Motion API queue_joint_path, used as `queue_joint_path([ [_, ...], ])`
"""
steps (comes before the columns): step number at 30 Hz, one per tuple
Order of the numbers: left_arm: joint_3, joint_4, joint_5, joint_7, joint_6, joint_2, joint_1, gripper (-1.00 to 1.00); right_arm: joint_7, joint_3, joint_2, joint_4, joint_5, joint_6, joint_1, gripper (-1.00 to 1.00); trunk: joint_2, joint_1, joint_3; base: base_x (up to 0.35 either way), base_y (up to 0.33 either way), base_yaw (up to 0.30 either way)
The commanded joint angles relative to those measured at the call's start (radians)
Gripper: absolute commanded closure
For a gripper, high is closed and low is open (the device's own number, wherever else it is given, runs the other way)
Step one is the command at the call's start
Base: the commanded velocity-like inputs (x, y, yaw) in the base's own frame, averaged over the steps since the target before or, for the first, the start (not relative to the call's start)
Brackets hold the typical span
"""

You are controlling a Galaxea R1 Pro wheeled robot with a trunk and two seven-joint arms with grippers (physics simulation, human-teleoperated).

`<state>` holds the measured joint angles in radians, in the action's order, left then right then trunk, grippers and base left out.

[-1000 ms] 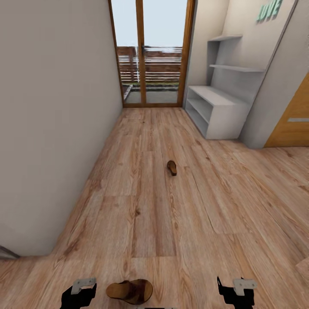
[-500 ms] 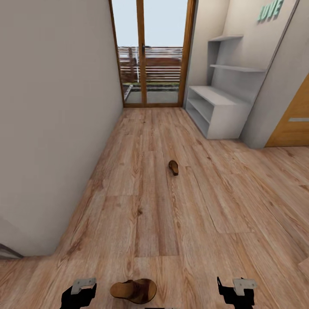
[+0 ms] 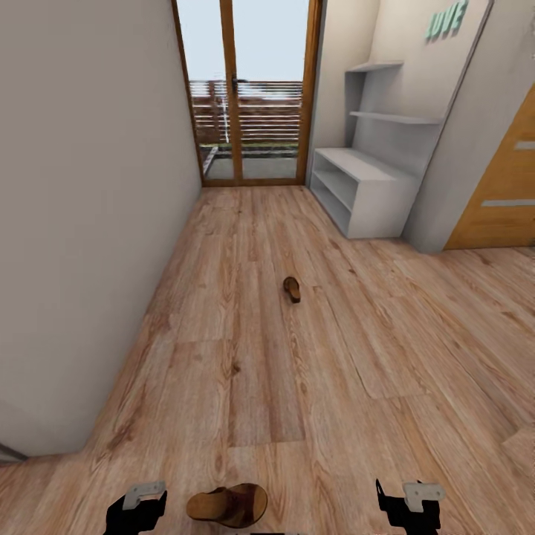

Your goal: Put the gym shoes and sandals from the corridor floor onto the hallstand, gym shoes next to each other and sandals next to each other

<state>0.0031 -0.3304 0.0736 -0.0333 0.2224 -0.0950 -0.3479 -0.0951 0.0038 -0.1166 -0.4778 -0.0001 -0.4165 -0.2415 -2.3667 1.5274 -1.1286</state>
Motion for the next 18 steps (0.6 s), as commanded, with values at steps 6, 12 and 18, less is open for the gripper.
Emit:
queue_joint_path([
  [6,-0.006,-0.001,0.005,0.003,0.003,0.000,0.000,-1.00,-0.003,-0.001,-0.001,0.004,0.001,-0.002,0.000,-1.00,0.000,0.000,-0.001,0.000,0.001,-0.027],
  [12,-0.013,-0.003,-0.023,0.016,-0.005,-0.018,-0.012,-1.00,0.001,-0.003,-0.004,-0.026,0.001,0.000,-0.002,-1.00,0.000,0.000,-0.001,0.000,0.000,-0.005],
  [18,-0.014,0.001,-0.165,0.101,-0.048,-0.049,-0.132,-1.00,0.002,-0.004,-0.034,-0.244,0.001,0.079,-0.006,-1.00,0.000,0.000,-0.001,0.000,0.000,0.000],
])
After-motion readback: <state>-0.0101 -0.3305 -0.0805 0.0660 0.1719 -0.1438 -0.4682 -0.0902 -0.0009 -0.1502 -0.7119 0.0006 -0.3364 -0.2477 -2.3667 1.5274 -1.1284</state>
